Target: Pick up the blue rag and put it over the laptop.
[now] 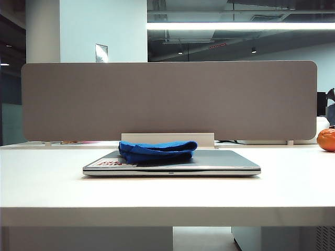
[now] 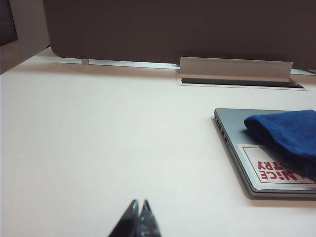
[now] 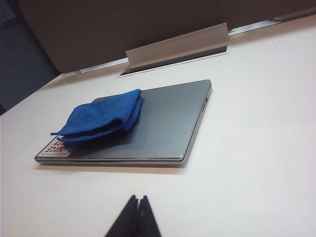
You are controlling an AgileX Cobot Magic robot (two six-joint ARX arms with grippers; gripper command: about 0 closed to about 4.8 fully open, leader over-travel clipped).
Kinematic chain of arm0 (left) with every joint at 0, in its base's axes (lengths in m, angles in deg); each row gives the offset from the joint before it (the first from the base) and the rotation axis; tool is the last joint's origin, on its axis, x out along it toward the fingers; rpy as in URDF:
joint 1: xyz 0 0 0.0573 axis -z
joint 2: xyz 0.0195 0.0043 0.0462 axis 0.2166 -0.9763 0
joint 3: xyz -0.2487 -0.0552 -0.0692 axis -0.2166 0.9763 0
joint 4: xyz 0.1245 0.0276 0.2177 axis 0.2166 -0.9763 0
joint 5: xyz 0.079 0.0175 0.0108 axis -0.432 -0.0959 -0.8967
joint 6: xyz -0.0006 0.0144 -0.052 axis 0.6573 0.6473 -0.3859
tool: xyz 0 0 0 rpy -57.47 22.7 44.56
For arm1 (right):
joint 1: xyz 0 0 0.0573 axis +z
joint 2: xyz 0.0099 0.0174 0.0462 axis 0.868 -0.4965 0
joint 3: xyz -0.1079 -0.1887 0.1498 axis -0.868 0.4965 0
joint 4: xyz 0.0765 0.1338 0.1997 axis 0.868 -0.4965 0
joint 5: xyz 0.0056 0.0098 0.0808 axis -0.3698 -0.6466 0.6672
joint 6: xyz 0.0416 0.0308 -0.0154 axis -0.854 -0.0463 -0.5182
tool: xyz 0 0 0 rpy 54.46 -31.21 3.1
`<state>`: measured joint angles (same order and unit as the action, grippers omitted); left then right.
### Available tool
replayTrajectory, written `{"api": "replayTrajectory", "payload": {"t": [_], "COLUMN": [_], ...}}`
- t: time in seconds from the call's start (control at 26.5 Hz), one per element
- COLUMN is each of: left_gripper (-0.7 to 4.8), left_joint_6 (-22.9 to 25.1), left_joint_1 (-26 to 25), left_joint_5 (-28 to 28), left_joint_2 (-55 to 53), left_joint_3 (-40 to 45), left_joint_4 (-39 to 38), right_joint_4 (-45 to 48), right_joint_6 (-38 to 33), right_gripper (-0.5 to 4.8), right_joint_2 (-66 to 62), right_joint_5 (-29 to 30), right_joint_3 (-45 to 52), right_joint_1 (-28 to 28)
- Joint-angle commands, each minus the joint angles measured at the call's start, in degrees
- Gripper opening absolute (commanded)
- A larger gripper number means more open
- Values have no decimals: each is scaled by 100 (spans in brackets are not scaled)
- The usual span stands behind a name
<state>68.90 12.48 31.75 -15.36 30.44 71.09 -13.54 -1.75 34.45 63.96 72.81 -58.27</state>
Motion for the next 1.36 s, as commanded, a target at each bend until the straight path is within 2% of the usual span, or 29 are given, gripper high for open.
{"api": "replayTrajectory", "payload": {"t": [0.04, 0.11, 0.19, 0.34, 0.64, 1.36], "left_gripper": [-6, -6, -6, -6, -6, -6], "left_joint_6": [13, 13, 13, 13, 13, 15], "left_joint_1": [-9, -9, -9, -9, -9, -9], "left_joint_5": [26, 26, 26, 26, 26, 26], "left_joint_2": [-7, -7, -7, -7, -7, -7], "left_joint_3": [-20, -20, -20, -20, -20, -20], "left_joint_4": [70, 70, 72, 70, 70, 70], "right_joint_4": [166, 177, 173, 173, 140, 66], "right_joint_6": [619, 612, 619, 706, 785, 787], "right_gripper": [-5, -5, -5, -5, -5, -5], "right_joint_2": [13, 13, 13, 13, 13, 13], "right_joint_5": [-481, -1390, -1958, -2459, -2085, -2087], "right_joint_3": [31, 31, 31, 31, 31, 31], "right_joint_1": [4, 2, 2, 2, 9, 2]}}
